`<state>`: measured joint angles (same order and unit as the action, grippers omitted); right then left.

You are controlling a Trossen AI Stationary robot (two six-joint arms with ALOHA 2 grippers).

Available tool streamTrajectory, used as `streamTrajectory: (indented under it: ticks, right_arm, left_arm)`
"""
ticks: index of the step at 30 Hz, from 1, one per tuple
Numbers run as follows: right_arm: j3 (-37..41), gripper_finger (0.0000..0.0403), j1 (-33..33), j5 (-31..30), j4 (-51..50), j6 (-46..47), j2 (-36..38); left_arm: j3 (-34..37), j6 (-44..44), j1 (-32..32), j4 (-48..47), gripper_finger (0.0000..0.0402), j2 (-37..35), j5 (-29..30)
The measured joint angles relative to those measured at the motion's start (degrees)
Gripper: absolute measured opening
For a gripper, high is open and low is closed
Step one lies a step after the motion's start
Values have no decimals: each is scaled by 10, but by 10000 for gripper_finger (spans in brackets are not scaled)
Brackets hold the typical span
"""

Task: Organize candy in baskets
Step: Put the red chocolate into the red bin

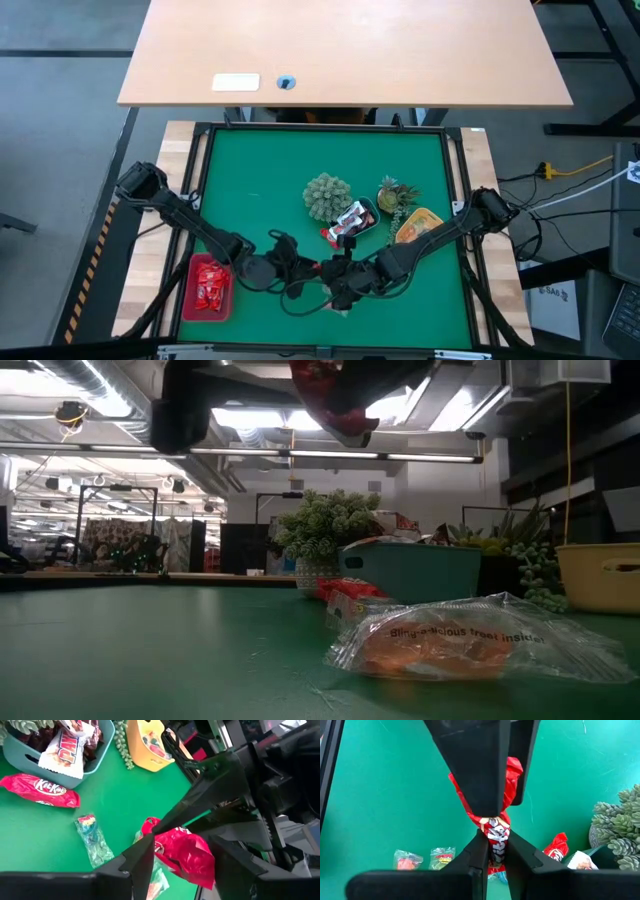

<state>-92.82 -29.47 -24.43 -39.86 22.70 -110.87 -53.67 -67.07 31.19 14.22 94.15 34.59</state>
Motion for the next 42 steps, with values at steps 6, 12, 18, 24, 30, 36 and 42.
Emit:
streamTrajectory:
  ticks: [6,12,18,24,30,36,42]
  right_arm:
    - [0,44,0,1,2,0,0]
    - [0,44,0,1,1,0,0]
    - [0,52,0,1,2,0,0]
    - [0,116,0,1,6,0,0]
    - [0,181,0,73,-1,-20,18]
    - [-1,202,-1,139,-8,-22,42]
    - [0,200,-1,165,-27,-22,44]
  left_arm:
    - [0,1,-2,-2,133,0,-22]
    - [0,1,-2,-5,82,0,-22]
    - [0,1,-2,-6,55,0,-23]
    - [0,2,-2,-8,51,0,-24]
    - [0,31,-4,-25,51,-10,-63]
    - [0,31,-20,-120,50,-70,-262]
    - [0,-7,-15,-214,50,-126,-589]
